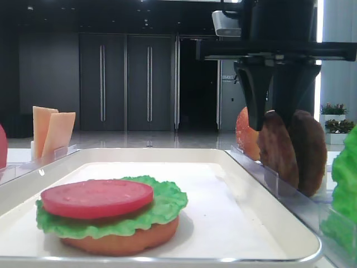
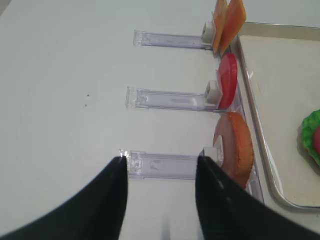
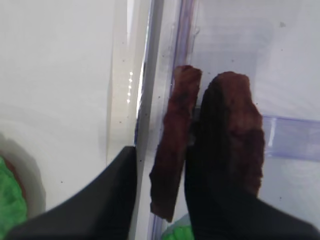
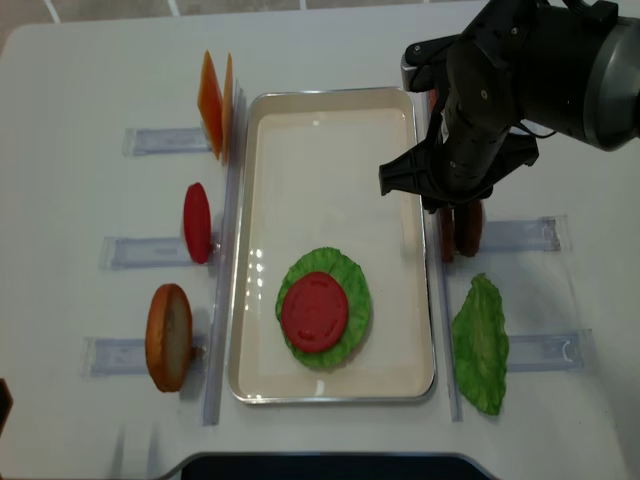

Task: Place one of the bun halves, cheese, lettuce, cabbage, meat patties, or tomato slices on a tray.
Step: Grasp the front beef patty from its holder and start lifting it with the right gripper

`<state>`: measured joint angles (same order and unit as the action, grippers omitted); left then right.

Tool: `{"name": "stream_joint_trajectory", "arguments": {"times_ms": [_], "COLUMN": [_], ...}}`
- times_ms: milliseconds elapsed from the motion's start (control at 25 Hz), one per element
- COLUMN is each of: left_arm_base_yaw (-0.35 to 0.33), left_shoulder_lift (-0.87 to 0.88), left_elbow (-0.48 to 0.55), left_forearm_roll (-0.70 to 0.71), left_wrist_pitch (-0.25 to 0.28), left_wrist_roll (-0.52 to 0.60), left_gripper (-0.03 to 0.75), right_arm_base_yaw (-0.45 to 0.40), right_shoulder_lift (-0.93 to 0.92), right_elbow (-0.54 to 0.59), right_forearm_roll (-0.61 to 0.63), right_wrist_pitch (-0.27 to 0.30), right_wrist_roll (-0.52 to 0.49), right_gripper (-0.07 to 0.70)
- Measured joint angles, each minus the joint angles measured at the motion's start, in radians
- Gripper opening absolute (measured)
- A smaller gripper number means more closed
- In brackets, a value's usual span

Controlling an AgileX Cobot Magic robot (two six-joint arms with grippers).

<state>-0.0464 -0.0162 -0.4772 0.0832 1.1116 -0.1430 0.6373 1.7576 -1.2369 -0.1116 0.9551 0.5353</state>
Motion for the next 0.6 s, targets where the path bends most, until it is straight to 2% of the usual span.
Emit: {"name": "stream_joint_trajectory", "arguments": {"times_ms": [280, 600], "left_arm_base_yaw": [0.0, 0.0], "left_shoulder_lift": [0.0, 0.0], "left_elbow": [0.0, 0.0], "left_forearm_roll": [0.0, 0.0], "left_wrist_pitch": [0.0, 0.0], "left_wrist_roll": [0.0, 0.0], "left_gripper": [0.345, 0.345], "right_arm_base_yaw": [0.0, 0.0], "right_shoulder_lift": [0.012, 0.013], "right_elbow": [-0.005, -0.008], "right_forearm_roll": [-0.015, -0.018], "right_wrist_pitch": [0.002, 0.015], "right_wrist_roll": [0.0, 0.0], "right_gripper": [0.156, 0.148]}}
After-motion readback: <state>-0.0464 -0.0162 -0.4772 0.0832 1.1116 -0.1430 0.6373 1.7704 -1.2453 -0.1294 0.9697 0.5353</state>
